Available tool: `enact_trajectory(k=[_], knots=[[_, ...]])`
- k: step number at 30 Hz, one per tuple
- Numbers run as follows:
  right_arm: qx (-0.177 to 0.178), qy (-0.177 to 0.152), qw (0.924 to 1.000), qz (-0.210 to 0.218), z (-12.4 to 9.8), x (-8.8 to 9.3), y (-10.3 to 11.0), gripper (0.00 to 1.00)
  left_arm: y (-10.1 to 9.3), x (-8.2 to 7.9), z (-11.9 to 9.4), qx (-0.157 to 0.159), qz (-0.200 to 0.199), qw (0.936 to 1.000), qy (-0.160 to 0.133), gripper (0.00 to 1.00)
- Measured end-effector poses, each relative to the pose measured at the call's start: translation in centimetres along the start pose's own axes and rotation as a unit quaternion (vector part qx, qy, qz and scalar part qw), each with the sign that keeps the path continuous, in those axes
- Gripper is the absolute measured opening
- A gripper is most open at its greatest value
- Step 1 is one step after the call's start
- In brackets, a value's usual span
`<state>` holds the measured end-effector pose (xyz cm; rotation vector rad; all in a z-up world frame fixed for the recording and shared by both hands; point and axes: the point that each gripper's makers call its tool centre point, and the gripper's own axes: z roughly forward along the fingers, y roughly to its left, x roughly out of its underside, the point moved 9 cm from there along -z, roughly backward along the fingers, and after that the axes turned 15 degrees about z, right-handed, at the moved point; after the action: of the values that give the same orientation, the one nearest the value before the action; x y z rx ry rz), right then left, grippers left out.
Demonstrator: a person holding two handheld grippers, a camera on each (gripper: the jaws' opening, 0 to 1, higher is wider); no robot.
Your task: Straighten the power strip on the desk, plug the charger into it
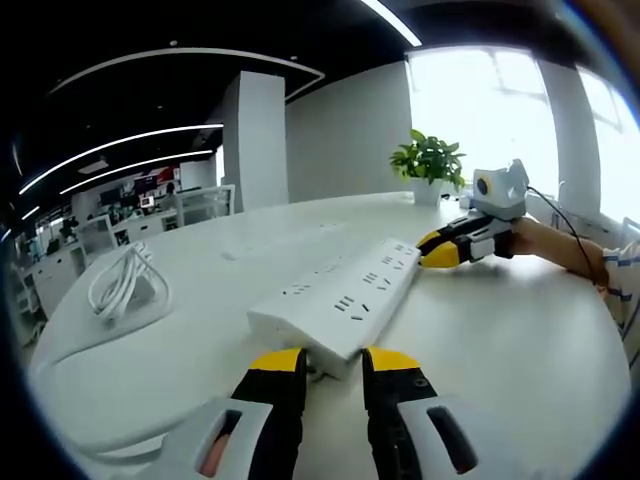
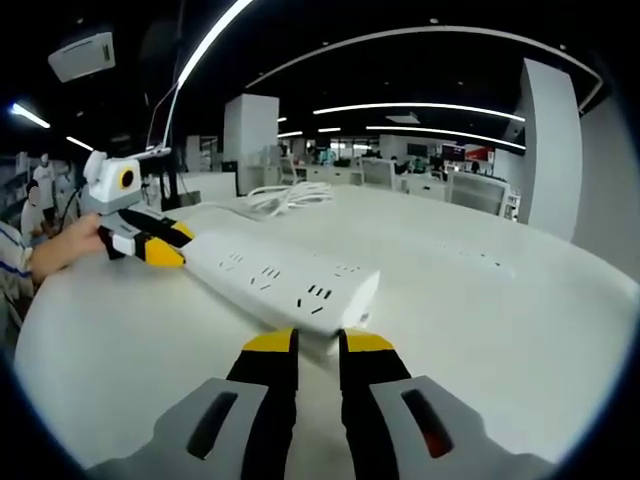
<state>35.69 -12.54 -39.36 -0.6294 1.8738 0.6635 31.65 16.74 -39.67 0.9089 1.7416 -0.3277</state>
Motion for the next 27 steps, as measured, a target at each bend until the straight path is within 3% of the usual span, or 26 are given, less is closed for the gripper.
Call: enact_trajectory(k=[27], knots=[[-0.014, 0.026, 0.9993, -0.022, -1.2, -0.1, 0.7, 0.13, -0.6, 0.2, -0.9, 0.01, 0.002, 0.9999, 0.004, 0.2]])
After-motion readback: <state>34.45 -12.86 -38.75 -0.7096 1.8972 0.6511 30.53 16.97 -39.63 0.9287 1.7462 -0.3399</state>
